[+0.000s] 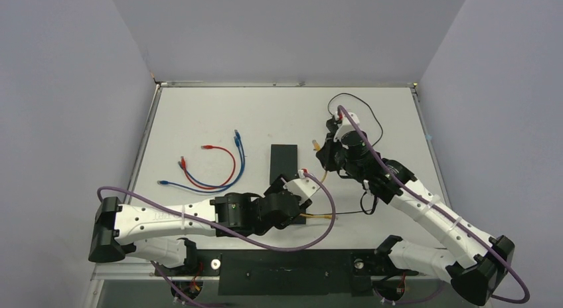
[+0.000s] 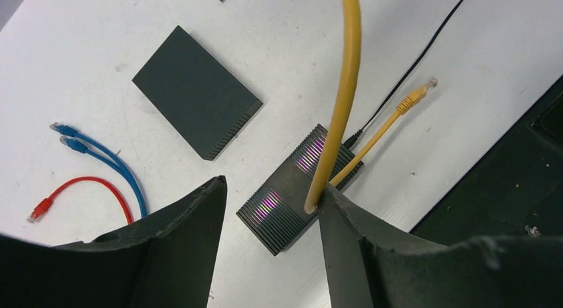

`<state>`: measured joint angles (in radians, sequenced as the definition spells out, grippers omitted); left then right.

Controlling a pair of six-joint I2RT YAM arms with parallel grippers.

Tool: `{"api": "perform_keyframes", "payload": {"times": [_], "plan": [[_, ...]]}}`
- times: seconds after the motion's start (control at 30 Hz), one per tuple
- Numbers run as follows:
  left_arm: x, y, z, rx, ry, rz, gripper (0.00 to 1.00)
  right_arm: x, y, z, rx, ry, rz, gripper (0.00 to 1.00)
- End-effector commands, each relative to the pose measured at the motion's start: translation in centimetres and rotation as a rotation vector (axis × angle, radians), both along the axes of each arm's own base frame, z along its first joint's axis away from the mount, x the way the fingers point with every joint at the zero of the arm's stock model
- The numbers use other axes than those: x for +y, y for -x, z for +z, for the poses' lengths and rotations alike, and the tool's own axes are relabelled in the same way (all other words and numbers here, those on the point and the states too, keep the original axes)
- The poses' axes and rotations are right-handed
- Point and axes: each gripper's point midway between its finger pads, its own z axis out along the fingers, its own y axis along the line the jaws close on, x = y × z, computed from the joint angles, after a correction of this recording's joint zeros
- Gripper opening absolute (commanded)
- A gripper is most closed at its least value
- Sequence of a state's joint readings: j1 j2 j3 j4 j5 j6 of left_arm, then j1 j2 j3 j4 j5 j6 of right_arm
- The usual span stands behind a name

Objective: Insert the plug into the switch port
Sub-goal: Pick up the connector from the center of the board.

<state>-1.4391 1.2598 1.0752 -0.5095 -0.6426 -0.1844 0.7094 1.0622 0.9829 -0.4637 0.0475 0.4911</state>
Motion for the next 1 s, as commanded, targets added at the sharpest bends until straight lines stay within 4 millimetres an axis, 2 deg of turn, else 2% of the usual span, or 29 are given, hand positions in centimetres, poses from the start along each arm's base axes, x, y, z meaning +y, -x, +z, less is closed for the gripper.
{"api": "perform_keyframes", "payload": {"times": [0.0, 0.2, 0.23, 0.27, 0.4, 0.43, 0.47, 0.5, 0.53, 0.57, 0.73, 0.8, 0.97], "plan": [[-0.3, -1.3, 4.0, -0.033, 0.181, 0.064, 0.51, -2.6, -1.5, 5.4, -0.179, 0.055, -0.046, 0.00], [0.4, -2.2, 6.7, 0.024, 0.352, 0.049, 0.51, -6.1, -2.3, 9.8, -0.323, 0.188, -0.121, 0.00], [0.4, -2.4, 6.5, 0.055, 0.375, 0.041, 0.51, -6.3, -2.4, 10.3, -0.346, 0.196, -0.121, 0.00], [0.5, -2.3, 7.2, 0.064, 0.417, 0.028, 0.51, -6.4, -2.7, 10.9, -0.384, 0.214, -0.114, 0.00], [0.9, -2.7, 7.5, 0.141, 0.512, 0.000, 0.51, -6.3, -3.3, 11.7, -0.490, 0.252, -0.081, 0.00], [1.0, -2.9, 7.2, 0.162, 0.524, -0.003, 0.51, -6.3, -3.4, 11.2, -0.501, 0.275, -0.062, 0.00], [1.1, -2.9, 7.2, 0.171, 0.532, -0.002, 0.51, -5.9, -3.6, 11.6, -0.544, 0.290, -0.035, 0.00], [1.0, -3.1, 7.2, 0.190, 0.550, -0.006, 0.51, -5.5, -3.6, 10.9, -0.555, 0.305, 0.004, 0.00], [1.1, -3.1, 6.9, 0.202, 0.551, -0.006, 0.51, -5.2, -3.8, 11.3, -0.605, 0.330, 0.033, 0.00], [1.0, -3.3, 6.9, 0.224, 0.576, -0.009, 0.51, -4.7, -3.7, 10.4, -0.624, 0.369, 0.092, 0.00], [0.8, -3.9, 5.1, 0.352, 0.649, -0.019, 0.51, -2.8, -3.7, 9.2, -0.710, 0.430, 0.245, 0.00], [1.0, -3.9, 5.0, 0.391, 0.694, -0.027, 0.52, -2.0, -3.2, 7.9, -0.732, 0.452, 0.325, 0.00], [1.4, -4.2, 5.4, 0.468, 0.786, -0.039, 0.52, -0.1, -1.3, 6.2, -0.826, 0.481, 0.529, 0.00]]}}
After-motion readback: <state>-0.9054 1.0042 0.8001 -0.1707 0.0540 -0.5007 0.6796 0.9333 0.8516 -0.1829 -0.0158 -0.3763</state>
